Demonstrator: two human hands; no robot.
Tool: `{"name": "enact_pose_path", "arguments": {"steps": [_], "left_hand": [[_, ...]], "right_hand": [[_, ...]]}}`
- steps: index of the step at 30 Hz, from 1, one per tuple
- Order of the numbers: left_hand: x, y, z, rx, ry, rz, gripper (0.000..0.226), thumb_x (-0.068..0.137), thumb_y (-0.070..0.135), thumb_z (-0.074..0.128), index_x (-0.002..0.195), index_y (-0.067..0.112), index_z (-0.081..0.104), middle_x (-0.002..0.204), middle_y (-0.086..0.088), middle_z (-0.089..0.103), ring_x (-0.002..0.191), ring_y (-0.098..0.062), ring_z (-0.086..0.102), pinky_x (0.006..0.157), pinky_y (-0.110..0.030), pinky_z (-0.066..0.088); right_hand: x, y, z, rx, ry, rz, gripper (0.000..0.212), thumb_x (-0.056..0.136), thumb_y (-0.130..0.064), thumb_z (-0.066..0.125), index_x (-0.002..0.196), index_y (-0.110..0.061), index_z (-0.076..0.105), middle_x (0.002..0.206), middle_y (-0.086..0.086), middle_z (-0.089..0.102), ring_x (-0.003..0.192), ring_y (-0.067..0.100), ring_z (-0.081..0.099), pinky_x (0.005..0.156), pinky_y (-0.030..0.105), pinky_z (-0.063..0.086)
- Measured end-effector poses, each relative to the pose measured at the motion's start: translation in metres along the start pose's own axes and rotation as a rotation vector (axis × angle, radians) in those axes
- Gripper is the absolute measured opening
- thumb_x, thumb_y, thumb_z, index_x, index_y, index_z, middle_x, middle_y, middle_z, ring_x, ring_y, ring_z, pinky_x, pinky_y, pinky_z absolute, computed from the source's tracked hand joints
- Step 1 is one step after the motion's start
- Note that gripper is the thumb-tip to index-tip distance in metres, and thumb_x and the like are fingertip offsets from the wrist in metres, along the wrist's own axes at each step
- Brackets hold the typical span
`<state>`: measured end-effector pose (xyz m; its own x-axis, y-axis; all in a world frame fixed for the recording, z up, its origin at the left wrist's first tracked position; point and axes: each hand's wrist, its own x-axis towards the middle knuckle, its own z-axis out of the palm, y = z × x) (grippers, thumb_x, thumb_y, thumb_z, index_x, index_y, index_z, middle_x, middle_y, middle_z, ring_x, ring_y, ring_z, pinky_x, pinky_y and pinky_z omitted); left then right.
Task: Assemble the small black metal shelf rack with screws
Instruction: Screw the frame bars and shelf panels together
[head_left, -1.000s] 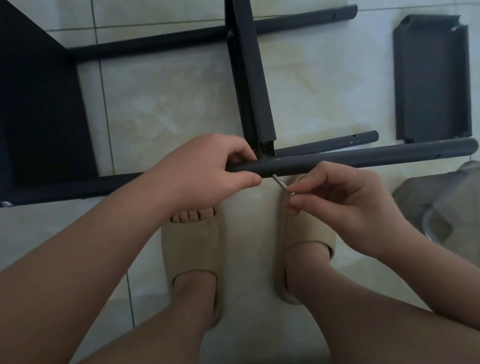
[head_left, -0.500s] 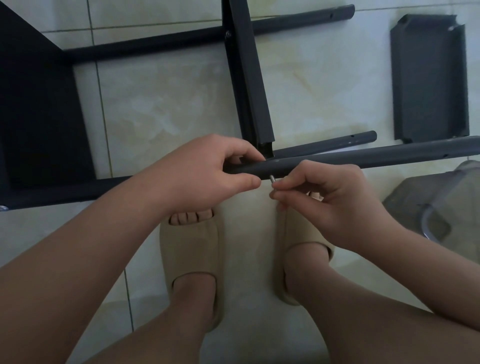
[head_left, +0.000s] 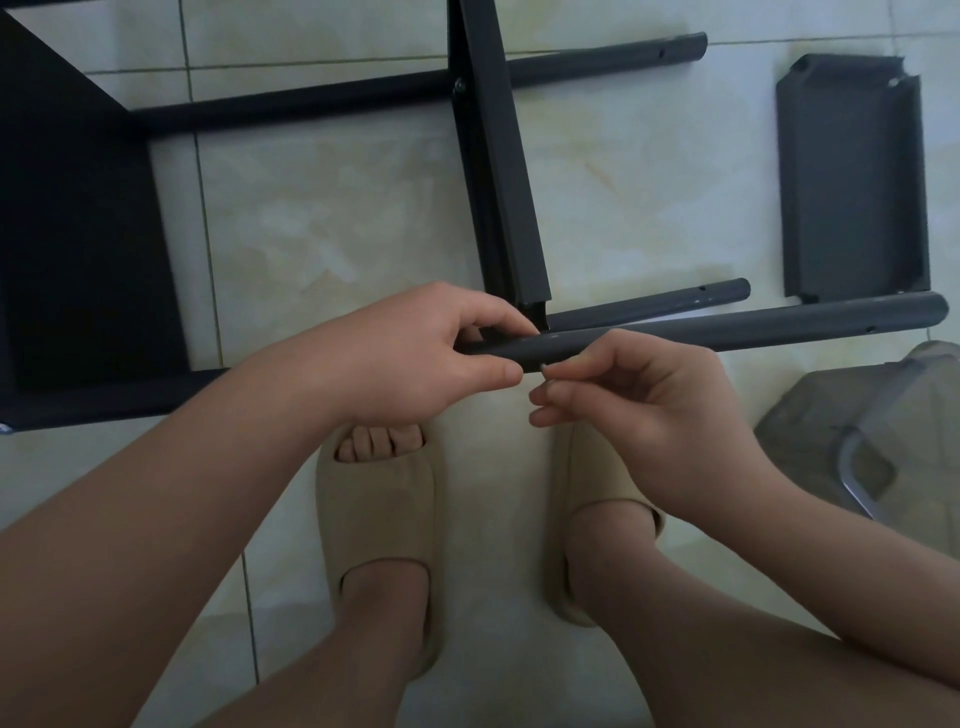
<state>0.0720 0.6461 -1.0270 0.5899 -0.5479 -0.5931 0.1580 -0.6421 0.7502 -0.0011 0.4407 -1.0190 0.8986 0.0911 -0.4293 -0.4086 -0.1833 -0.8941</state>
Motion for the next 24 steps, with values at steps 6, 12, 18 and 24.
{"name": "enact_pose_path", "arguments": {"steps": [6,12,18,24], "left_hand": [[-0.0008,0.0001,0.0006,0.018,0.007,-0.003,0.025,0.093,0.039,0.064,0.115,0.05,0.065,0.072,0.027,0.06,0.061,0.001,0.055,0.059,-0.02,0.037],[-0.0013,0.001,0.0005,0.021,-0.002,0.0,0.023,0.094,0.039,0.063,0.115,0.049,0.065,0.073,0.03,0.06,0.06,0.003,0.056,0.052,-0.01,0.036],[-0.0021,0.0029,0.0013,0.011,0.001,-0.002,0.027,0.095,0.036,0.063,0.118,0.049,0.063,0.072,0.034,0.058,0.062,0.007,0.056,0.053,-0.008,0.036],[-0.0047,0.0038,0.0024,-0.003,0.051,-0.046,0.021,0.09,0.042,0.067,0.11,0.046,0.063,0.078,0.022,0.064,0.061,0.005,0.057,0.056,-0.017,0.037]], "right_hand": [[-0.0013,0.0007,0.0024,-0.041,0.014,-0.006,0.019,0.086,0.006,0.072,0.084,-0.013,0.071,0.078,0.002,0.077,0.074,0.019,0.077,0.078,0.039,0.062],[-0.0046,0.0034,0.0027,-0.367,0.05,-0.162,0.01,0.089,-0.008,0.075,0.087,-0.017,0.072,0.076,-0.013,0.076,0.076,-0.001,0.073,0.076,0.042,0.059],[-0.003,0.0021,0.0072,-0.351,0.075,-0.113,0.025,0.089,-0.01,0.076,0.081,-0.032,0.066,0.076,-0.015,0.075,0.075,0.001,0.074,0.078,0.046,0.059],[-0.0004,-0.0051,0.0041,-0.484,0.088,-0.183,0.008,0.087,-0.013,0.078,0.085,-0.018,0.072,0.073,-0.01,0.073,0.067,0.005,0.071,0.067,0.044,0.059]]}}
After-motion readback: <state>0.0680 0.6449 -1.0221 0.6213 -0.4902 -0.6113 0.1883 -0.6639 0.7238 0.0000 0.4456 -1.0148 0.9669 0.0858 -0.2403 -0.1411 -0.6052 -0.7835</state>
